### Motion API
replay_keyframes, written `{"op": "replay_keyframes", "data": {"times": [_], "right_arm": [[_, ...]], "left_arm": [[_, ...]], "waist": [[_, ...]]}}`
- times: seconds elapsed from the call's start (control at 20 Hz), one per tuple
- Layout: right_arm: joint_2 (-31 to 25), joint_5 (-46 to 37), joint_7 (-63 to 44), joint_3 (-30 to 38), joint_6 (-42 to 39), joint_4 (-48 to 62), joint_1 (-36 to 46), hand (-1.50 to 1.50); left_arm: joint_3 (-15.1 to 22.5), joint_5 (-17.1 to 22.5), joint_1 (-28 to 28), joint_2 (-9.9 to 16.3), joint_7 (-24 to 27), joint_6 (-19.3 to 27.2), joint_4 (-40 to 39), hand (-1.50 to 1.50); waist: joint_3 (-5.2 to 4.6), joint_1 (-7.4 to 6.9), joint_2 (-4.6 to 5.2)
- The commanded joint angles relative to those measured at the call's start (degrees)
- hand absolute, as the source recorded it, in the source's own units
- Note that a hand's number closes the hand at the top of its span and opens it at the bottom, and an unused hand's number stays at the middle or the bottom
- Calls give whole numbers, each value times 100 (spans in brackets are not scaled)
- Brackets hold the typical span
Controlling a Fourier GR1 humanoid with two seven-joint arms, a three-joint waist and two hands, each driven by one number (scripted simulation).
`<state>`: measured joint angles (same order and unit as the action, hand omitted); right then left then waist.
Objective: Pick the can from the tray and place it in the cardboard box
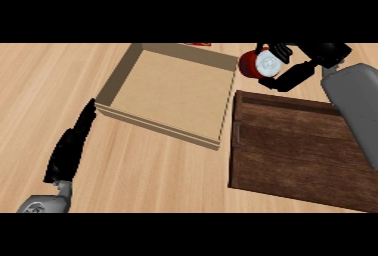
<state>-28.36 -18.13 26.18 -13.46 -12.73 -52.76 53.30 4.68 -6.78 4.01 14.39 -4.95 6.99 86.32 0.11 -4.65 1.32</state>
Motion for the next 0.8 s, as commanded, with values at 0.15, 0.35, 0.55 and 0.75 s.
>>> {"op": "replay_keyframes", "data": {"times": [0.15, 0.35, 0.55, 0.75], "right_arm": [[669, 189, 387, 310, -611, 1273, 1479, 150], [1213, -97, 373, 348, -221, 1974, 1881, 150], [1625, -333, 102, 268, -156, 2335, 2413, 150], [2223, -521, -194, 263, 249, 2885, 2807, 150]], "left_arm": [[-75, -94, -152, -186, 214, 184, -268, 0], [-222, 15, -185, 28, -167, -12, 192, 0], [-77, -155, -133, -97, -87, 31, 86, 0], [-255, -41, -196, 49, 19, -105, 95, 0]], "waist": [[-14, 232, -73], [-12, 253, -86], [-15, 267, -81], [-16, 200, -61]]}}
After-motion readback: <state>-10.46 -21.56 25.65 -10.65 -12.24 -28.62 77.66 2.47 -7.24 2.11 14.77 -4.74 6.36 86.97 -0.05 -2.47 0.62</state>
